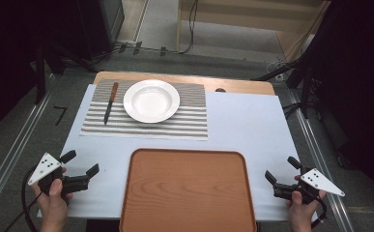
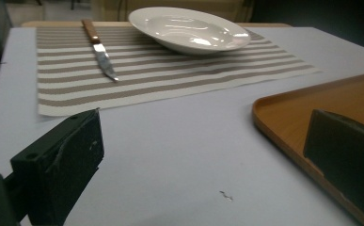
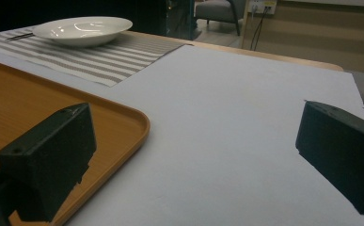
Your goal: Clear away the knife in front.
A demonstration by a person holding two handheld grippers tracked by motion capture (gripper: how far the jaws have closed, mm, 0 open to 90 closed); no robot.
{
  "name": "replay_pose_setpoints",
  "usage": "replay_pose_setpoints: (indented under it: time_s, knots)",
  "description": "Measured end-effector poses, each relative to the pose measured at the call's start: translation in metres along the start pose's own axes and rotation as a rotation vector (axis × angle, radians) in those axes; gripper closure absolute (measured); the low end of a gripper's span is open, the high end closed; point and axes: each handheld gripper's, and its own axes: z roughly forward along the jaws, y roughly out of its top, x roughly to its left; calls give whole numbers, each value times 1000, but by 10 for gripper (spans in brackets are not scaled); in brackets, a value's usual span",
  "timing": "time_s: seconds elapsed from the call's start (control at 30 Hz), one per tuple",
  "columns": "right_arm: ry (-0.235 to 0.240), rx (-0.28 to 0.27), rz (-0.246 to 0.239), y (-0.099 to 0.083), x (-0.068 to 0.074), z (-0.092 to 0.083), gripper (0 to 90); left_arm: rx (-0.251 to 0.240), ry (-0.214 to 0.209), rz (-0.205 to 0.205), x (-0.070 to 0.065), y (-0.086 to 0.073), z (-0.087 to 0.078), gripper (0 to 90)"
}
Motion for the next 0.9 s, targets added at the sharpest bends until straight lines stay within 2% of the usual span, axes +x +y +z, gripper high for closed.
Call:
replay_pose_setpoints:
  time_s: [0.23, 0.27, 0.37, 0.5, 0.63, 0.9]
  knots:
    - [0, -11, 10, -1, -1, -1, 0, -15, 23, 6, -4, 6, -1, 0]
    - [-2, -9, 25, -1, -2, -1, 0, -19, 33, 8, -5, 8, -2, 0]
    - [-3, -11, 29, -1, -2, -1, 0, -30, 45, 25, -8, 17, -3, 0]
    - [1, -8, 28, -1, -2, 0, 0, -25, 42, 16, -8, 29, -1, 0]
    - [6, -9, 24, -1, -1, 0, 0, -12, 39, 28, -9, 41, 5, 0]
    - [8, -10, 17, -1, -1, 0, 0, -33, 15, 47, -10, 73, 20, 0]
